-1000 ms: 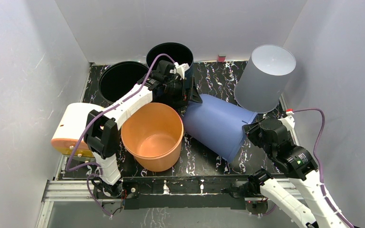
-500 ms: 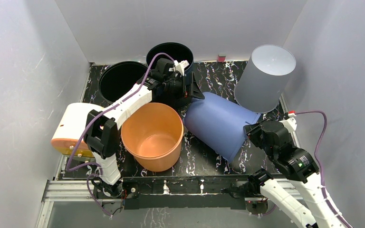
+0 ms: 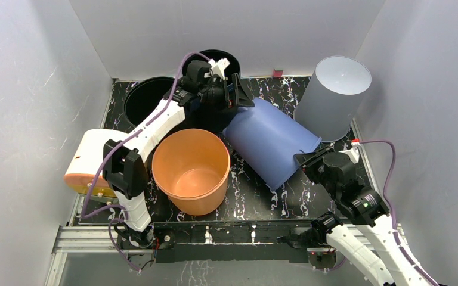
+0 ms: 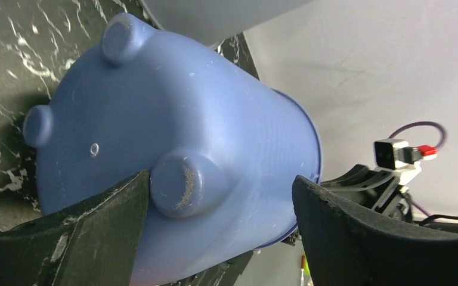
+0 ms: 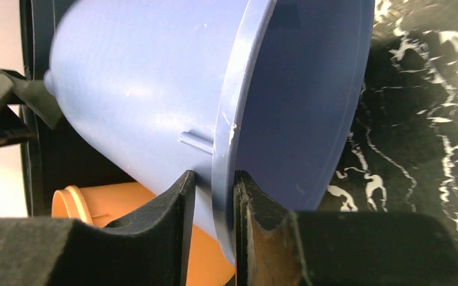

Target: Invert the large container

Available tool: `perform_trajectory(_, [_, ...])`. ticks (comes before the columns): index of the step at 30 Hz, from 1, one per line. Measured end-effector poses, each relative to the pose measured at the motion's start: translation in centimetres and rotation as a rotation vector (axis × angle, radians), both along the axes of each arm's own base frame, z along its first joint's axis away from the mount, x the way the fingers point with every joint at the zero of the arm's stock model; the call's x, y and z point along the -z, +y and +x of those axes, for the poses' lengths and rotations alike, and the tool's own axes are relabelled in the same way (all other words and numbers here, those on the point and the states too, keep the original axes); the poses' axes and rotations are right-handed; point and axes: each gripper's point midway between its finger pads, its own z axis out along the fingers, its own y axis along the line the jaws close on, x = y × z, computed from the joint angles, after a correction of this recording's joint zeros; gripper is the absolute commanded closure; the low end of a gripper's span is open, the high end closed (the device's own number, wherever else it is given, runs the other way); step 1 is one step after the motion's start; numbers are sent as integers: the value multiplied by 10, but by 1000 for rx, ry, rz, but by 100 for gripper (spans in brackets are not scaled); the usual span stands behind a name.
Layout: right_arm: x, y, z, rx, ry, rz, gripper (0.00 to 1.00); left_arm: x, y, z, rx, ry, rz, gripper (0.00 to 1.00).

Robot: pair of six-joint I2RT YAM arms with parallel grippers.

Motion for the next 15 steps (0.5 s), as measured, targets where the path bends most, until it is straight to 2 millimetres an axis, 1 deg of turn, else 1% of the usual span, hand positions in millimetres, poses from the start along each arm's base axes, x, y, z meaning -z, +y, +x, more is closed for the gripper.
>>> perform_trajectory(4, [8, 17, 4, -49, 0, 62, 77, -29, 3, 10, -26, -78, -31, 16])
perform_trajectory(6, [16, 26, 3, -82, 12, 90, 77, -46, 3, 11, -27, -120, -54, 15])
perform_trajectory(8, [28, 35, 1, -123, 42, 105, 76, -63, 2, 8, -15, -154, -85, 15])
perform_trajectory(10, [51, 42, -6, -164, 114, 95, 74, -78, -1, -1, 17, -167, -121, 15])
perform_trajectory(12, [82, 40, -12, -157, 207, 63, 71, -90, -7, -19, 71, -160, -155, 15])
perform_trajectory(15, [122, 34, -25, -147, 324, 25, 64, -104, -16, -43, 143, -157, -195, 14])
